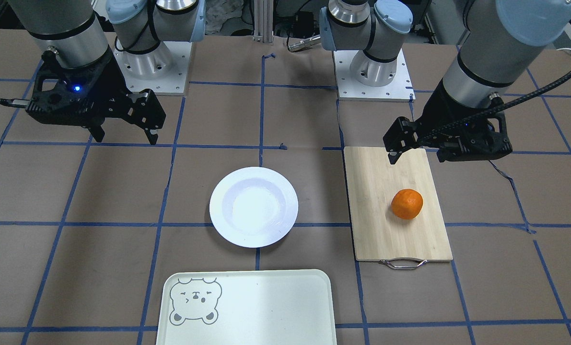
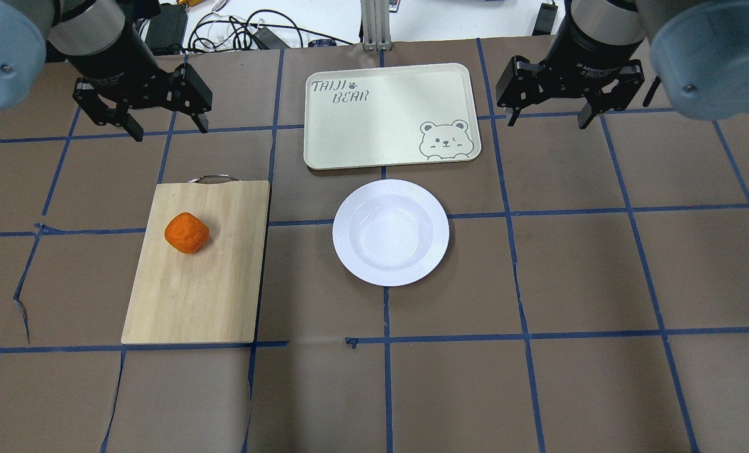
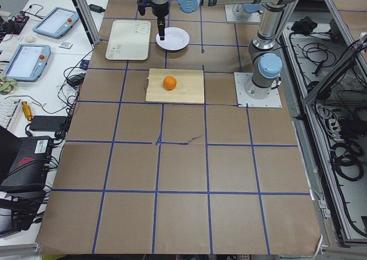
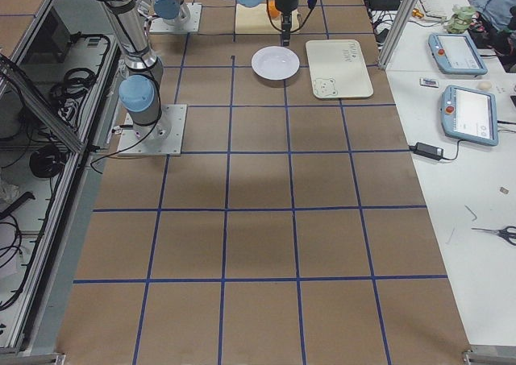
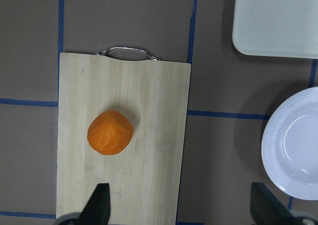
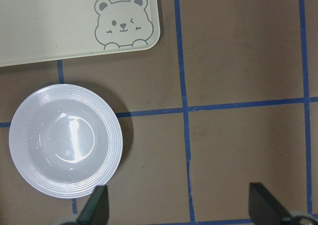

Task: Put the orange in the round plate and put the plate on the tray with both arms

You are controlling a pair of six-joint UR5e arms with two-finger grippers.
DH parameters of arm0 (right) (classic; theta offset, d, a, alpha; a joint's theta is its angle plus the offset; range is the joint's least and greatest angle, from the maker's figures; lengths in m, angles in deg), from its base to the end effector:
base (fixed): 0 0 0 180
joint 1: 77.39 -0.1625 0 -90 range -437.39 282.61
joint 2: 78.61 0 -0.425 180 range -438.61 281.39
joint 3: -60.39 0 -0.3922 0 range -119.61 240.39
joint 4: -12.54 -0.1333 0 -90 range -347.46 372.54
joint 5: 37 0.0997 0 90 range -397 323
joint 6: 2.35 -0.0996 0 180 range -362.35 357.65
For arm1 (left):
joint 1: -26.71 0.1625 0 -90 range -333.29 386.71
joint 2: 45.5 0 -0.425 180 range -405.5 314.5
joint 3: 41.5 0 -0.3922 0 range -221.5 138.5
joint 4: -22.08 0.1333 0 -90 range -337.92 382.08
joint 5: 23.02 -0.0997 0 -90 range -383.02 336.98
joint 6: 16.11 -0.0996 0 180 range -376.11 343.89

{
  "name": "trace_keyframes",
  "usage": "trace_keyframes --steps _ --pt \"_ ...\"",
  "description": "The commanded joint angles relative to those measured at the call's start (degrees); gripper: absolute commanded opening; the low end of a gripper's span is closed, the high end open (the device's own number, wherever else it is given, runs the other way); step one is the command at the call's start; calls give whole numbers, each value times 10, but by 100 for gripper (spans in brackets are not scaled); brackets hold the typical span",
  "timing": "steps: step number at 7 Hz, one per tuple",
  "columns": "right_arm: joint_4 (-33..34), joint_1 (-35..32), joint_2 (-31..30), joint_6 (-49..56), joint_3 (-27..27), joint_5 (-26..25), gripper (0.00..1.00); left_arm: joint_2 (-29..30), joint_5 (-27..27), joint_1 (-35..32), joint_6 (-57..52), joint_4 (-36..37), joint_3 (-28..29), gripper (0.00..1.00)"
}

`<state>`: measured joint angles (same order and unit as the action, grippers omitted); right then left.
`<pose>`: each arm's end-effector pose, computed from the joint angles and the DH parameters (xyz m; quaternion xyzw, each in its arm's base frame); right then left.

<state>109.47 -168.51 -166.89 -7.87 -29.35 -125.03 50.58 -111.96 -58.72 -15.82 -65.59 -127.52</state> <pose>0.1467 -0.5108 0.4877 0.0375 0.9980 -0.0466 0.0199 -0.0919 -0.5461 0.4716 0.0424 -0.9991 0.0024 0.0092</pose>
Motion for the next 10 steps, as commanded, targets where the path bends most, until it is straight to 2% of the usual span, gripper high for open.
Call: trace_keyframes --steps 1,4,7,10 --pt "0 0 0 1 0 0 100 0 0 0 1 -2 2 100" --pt "0 0 0 -1 0 1 100 2 0 -1 2 -14 20 100" --pt "-3 1 -5 2 6 -9 100 2 0 -1 2 -15 18 100" --pt "1 0 -1 -1 0 1 100 18 0 10 0 -16 4 100"
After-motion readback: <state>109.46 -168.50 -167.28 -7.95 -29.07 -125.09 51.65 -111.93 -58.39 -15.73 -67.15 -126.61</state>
